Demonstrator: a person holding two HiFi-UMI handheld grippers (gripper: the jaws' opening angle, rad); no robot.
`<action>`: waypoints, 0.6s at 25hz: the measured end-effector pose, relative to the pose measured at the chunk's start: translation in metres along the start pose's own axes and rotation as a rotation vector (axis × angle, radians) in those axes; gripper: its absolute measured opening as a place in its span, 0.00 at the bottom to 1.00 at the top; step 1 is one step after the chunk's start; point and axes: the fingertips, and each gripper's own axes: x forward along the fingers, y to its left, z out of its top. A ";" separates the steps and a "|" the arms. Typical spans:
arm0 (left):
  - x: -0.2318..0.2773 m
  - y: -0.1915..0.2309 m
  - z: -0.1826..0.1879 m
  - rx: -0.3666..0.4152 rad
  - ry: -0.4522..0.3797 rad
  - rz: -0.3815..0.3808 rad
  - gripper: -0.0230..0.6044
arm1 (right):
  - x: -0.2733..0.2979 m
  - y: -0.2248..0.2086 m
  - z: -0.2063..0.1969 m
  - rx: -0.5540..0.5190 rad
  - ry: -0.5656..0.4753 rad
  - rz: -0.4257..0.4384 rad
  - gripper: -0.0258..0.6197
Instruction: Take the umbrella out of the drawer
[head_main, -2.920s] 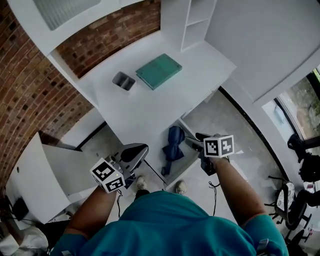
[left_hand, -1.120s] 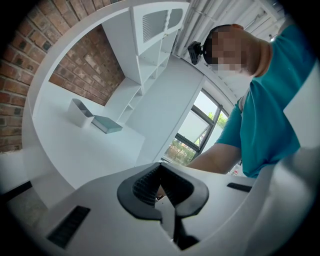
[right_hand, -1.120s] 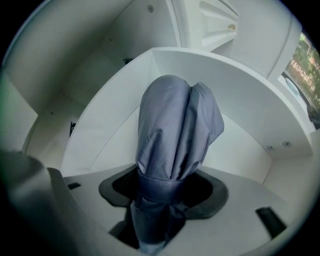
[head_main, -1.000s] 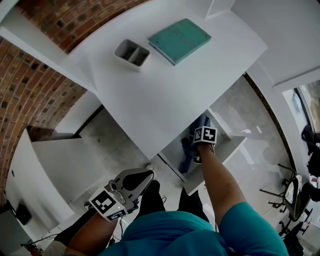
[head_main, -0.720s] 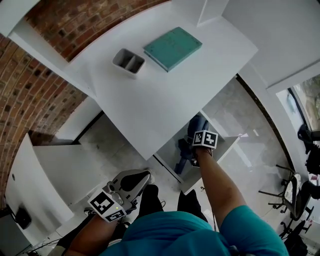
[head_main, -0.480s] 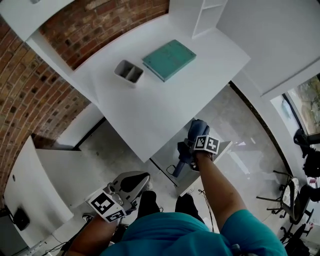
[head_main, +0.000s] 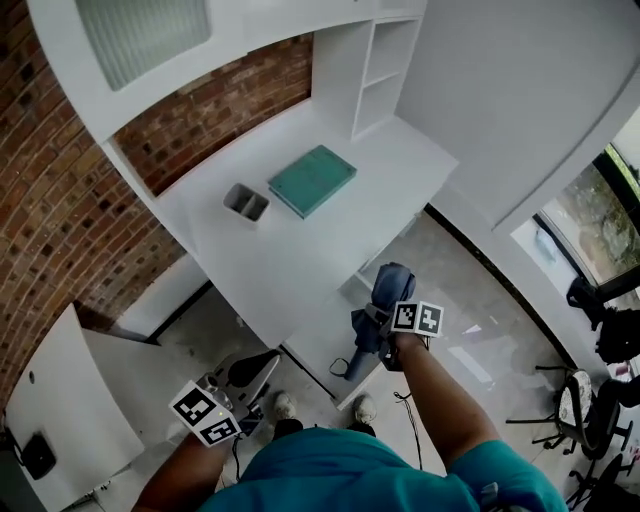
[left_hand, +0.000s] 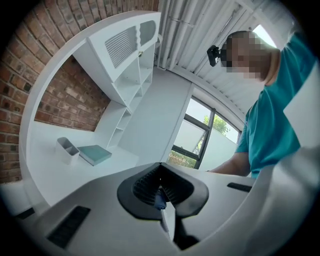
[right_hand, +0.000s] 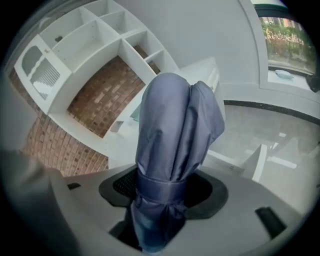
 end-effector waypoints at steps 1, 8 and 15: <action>0.002 -0.004 0.008 0.006 -0.009 -0.002 0.06 | -0.013 0.008 0.009 -0.018 -0.019 0.020 0.46; 0.023 -0.031 0.061 0.058 -0.055 -0.025 0.06 | -0.114 0.070 0.078 -0.217 -0.171 0.158 0.46; 0.036 -0.049 0.120 0.119 -0.096 -0.025 0.06 | -0.217 0.126 0.126 -0.439 -0.335 0.272 0.46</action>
